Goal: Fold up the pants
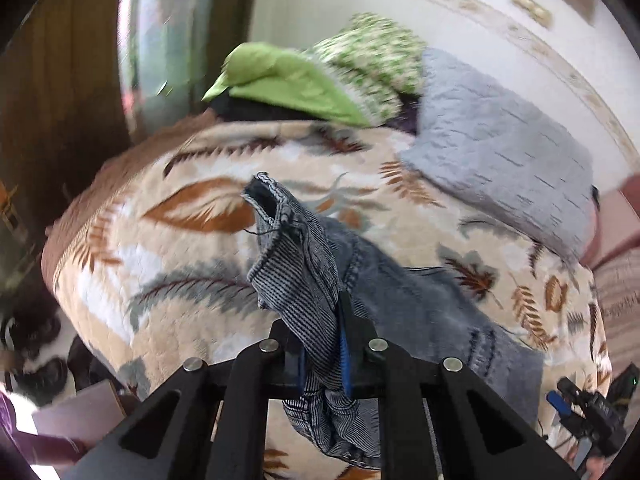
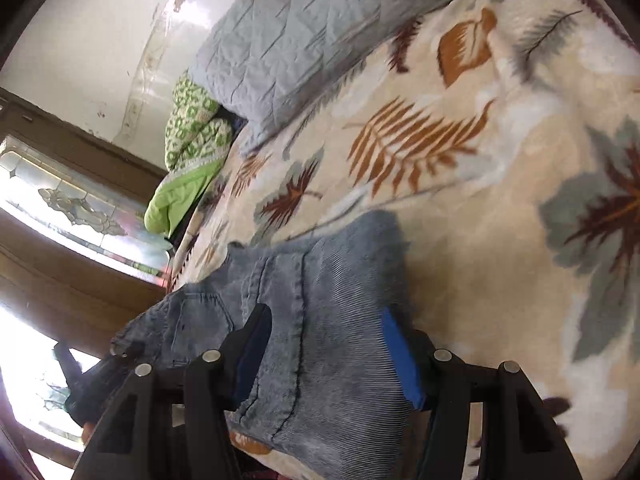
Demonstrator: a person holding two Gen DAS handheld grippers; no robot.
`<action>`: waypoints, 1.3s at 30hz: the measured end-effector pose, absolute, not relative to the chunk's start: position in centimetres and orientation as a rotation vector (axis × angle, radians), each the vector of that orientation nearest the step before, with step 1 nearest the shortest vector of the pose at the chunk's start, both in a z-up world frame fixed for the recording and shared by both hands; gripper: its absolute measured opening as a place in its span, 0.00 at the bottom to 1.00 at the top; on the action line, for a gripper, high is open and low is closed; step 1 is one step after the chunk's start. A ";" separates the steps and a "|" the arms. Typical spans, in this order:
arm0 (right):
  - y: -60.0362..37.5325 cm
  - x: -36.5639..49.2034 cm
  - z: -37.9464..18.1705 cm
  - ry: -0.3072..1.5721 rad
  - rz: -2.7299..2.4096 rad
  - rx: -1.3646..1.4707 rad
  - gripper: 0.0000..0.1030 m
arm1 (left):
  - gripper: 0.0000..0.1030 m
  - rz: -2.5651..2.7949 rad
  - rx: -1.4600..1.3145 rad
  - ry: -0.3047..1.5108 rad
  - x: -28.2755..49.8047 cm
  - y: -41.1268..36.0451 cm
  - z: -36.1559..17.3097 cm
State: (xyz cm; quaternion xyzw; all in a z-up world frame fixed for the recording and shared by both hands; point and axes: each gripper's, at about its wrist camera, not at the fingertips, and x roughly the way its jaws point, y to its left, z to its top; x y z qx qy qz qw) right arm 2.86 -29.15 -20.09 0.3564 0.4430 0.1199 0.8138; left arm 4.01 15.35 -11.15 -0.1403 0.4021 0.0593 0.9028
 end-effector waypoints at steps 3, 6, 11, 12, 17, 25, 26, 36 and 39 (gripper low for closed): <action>-31.1 2.2 -19.9 0.921 0.222 0.782 0.59 | 0.12 0.052 -0.221 0.785 3.4 11.9 -8.7; -33.2 1.6 -20.3 0.913 0.185 0.822 0.59 | 0.12 -0.017 -0.167 0.766 2.8 8.5 -7.1; -36.1 0.6 -20.1 0.862 0.152 0.875 0.59 | 0.11 -0.172 -0.084 0.757 1.2 2.1 -5.7; -36.5 0.5 -20.1 0.853 0.148 0.887 0.59 | 0.11 -0.199 -0.067 0.761 1.2 0.7 -5.9; -38.5 0.0 -20.1 0.813 0.130 0.945 0.59 | 0.11 -0.327 0.014 0.829 0.5 -6.4 -8.4; -39.2 -0.2 -19.5 0.782 0.125 0.947 0.59 | 0.11 -0.381 0.233 0.986 -0.3 -14.4 -19.1; -39.1 -0.1 -19.4 0.785 0.131 0.942 0.59 | 0.11 -0.380 0.234 0.987 -0.3 -14.2 -19.4; -35.7 0.7 -17.6 0.698 0.322 0.894 0.56 | 0.12 -0.468 0.253 0.986 0.1 -14.3 -18.1; -34.7 1.1 -16.0 0.659 0.359 0.851 0.54 | 0.13 -0.528 0.320 0.995 -1.0 -14.9 -20.1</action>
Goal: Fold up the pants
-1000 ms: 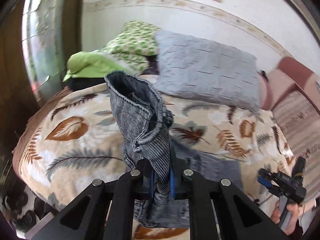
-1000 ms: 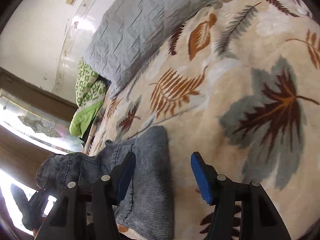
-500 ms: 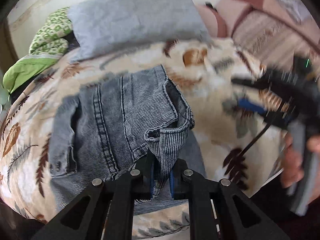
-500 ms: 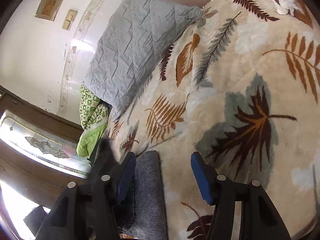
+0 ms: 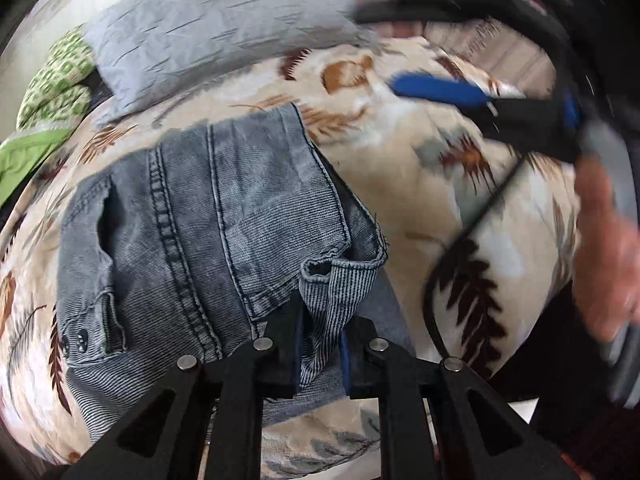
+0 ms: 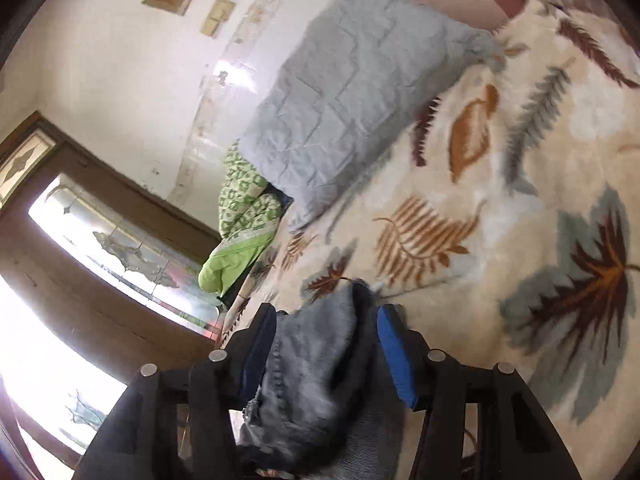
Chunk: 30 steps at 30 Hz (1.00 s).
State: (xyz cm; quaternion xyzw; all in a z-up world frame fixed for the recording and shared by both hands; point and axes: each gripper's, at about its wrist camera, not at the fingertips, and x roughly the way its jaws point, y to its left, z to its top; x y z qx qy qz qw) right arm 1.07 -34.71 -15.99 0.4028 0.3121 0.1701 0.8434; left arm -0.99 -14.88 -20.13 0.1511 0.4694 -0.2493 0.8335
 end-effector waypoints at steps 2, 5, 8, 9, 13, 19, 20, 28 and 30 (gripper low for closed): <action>-33.8 2.2 -16.1 0.697 0.381 0.847 0.54 | 0.23 -0.587 0.333 0.959 -2.0 -14.5 -19.3; -32.4 4.4 -16.9 0.775 0.466 0.878 0.54 | 0.57 -0.710 0.303 0.974 -3.3 -13.3 -17.3; -31.1 5.7 -17.0 0.789 0.499 0.858 0.54 | 0.80 -0.713 0.301 0.855 -5.4 -10.8 -14.2; -30.8 5.9 -17.1 0.792 0.513 0.860 0.54 | 0.81 -0.709 0.301 0.814 -5.8 -9.9 -13.4; -29.6 7.2 -19.0 0.847 0.535 0.893 0.54 | 0.84 -0.534 0.307 0.750 -3.4 -6.5 -11.5; -28.5 8.1 -24.3 1.013 0.426 0.869 0.54 | 0.84 -0.224 0.253 0.926 4.5 -2.5 -15.7; -28.4 8.0 -24.0 1.019 0.422 0.853 0.54 | 0.84 -0.211 0.250 0.963 5.2 -2.3 -16.9; -28.0 4.7 -21.4 0.977 0.438 0.754 0.55 | 0.85 -0.193 0.201 1.014 5.1 -0.9 -19.1; -27.7 3.9 -20.5 0.968 0.472 0.718 0.55 | 0.85 -0.158 0.201 1.001 4.6 -0.6 -18.3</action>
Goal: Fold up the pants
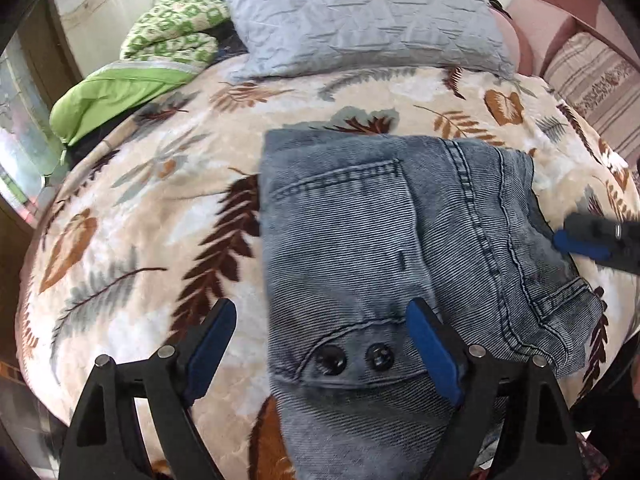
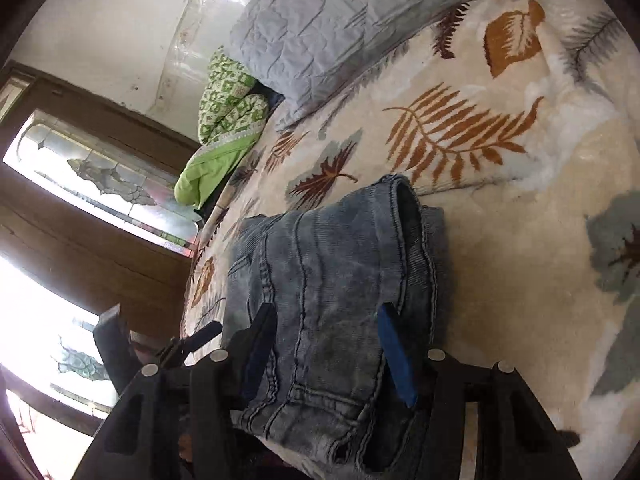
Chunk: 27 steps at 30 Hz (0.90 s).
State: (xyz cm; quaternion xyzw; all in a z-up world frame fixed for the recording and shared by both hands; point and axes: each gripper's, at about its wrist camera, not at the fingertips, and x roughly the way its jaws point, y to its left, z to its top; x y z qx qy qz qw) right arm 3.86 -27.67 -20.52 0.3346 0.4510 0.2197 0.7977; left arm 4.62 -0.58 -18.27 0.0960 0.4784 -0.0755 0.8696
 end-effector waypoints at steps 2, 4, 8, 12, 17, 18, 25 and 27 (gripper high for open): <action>-26.6 3.4 -21.2 1.025 0.470 0.656 0.55 | 0.85 -0.132 0.213 0.939 3.6 -1.0 -17.4; -25.8 3.2 -22.7 1.097 0.444 0.613 0.56 | 0.86 -0.131 0.283 0.931 2.3 -1.3 -18.2; -24.8 2.3 -21.8 1.094 0.433 0.509 0.55 | 0.86 -0.148 0.363 0.936 0.9 -1.7 -19.0; -24.7 2.7 -20.6 1.106 0.410 0.520 0.55 | 0.85 -0.170 0.293 0.915 2.0 -0.9 -16.6; -24.8 4.2 -17.3 0.980 0.411 0.528 0.55 | 0.85 -0.137 0.283 0.897 6.6 -1.6 -14.5; -24.7 4.7 -16.8 0.960 0.408 0.527 0.55 | 0.85 -0.129 0.280 0.909 7.9 -1.7 -14.6; -22.7 9.5 -16.0 0.911 0.412 0.465 0.55 | 0.86 -0.070 0.266 1.066 14.9 -2.4 -19.0; -22.5 10.6 -17.5 0.939 0.397 0.461 0.55 | 0.88 -0.061 0.287 1.107 15.7 -2.7 -20.7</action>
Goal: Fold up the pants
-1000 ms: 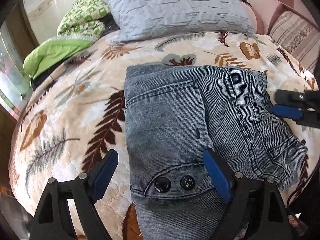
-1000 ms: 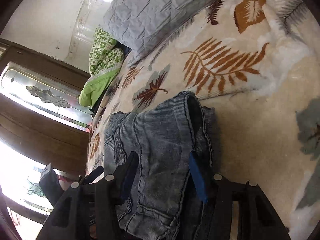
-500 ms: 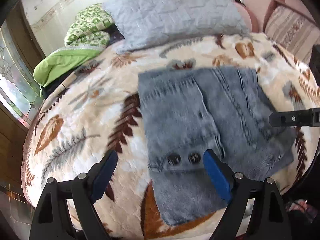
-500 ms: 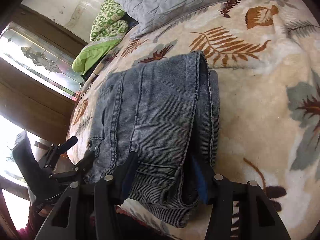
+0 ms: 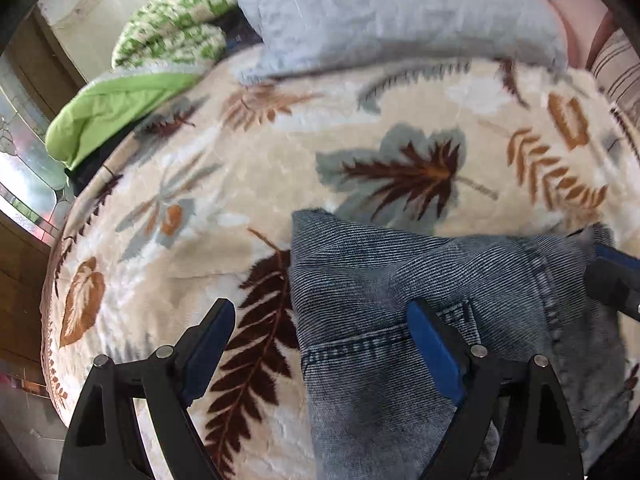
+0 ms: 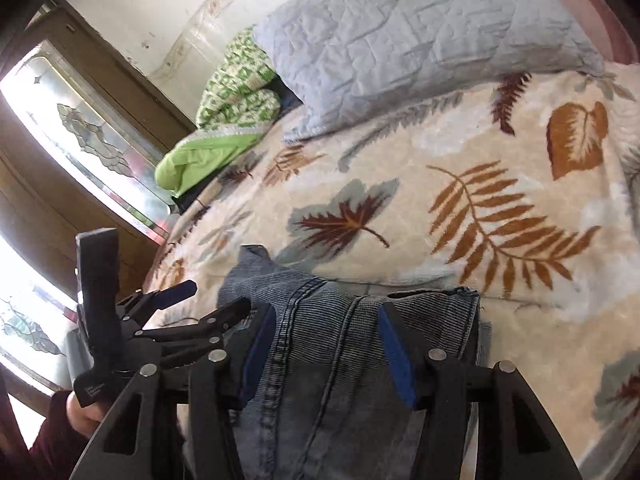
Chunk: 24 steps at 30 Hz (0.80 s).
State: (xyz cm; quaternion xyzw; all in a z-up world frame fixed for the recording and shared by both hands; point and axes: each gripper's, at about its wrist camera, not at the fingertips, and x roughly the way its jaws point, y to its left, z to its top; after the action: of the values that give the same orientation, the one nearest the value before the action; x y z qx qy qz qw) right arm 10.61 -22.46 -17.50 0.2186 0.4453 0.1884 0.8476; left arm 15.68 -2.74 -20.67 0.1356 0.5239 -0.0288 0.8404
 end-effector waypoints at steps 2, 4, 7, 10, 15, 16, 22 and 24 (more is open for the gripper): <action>-22.5 12.0 -20.5 1.048 0.369 0.466 0.56 | 0.92 -0.064 0.296 1.114 16.1 -2.9 -21.9; -23.2 12.5 -21.6 1.048 0.383 0.515 0.56 | 1.00 -0.057 0.333 1.099 16.4 -3.0 -22.1; -23.0 12.7 -21.3 1.065 0.386 0.500 0.56 | 1.00 -0.092 0.284 1.123 16.7 -2.1 -22.2; -23.0 12.4 -21.0 1.047 0.389 0.488 0.57 | 1.00 -0.104 0.170 1.148 16.8 -0.7 -21.9; -24.7 10.4 -20.2 1.025 0.388 0.567 0.56 | 1.00 -0.044 0.140 1.039 12.5 0.3 -18.5; -25.1 9.6 -19.7 1.007 0.375 0.569 0.56 | 1.00 -0.045 0.151 1.000 11.3 0.4 -17.6; -25.7 3.7 -14.2 0.764 0.284 0.344 0.68 | 1.00 -0.046 0.275 0.788 3.5 0.5 -12.8; -26.0 1.5 -13.3 0.709 0.284 0.320 0.71 | 1.00 -0.013 0.294 0.748 2.1 0.8 -11.8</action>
State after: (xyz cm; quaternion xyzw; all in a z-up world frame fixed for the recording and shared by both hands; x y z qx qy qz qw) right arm 1.49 -25.97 -13.33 0.1553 0.3447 0.1378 0.9155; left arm 2.05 0.83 -11.83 0.1430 0.3641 -0.0064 0.9203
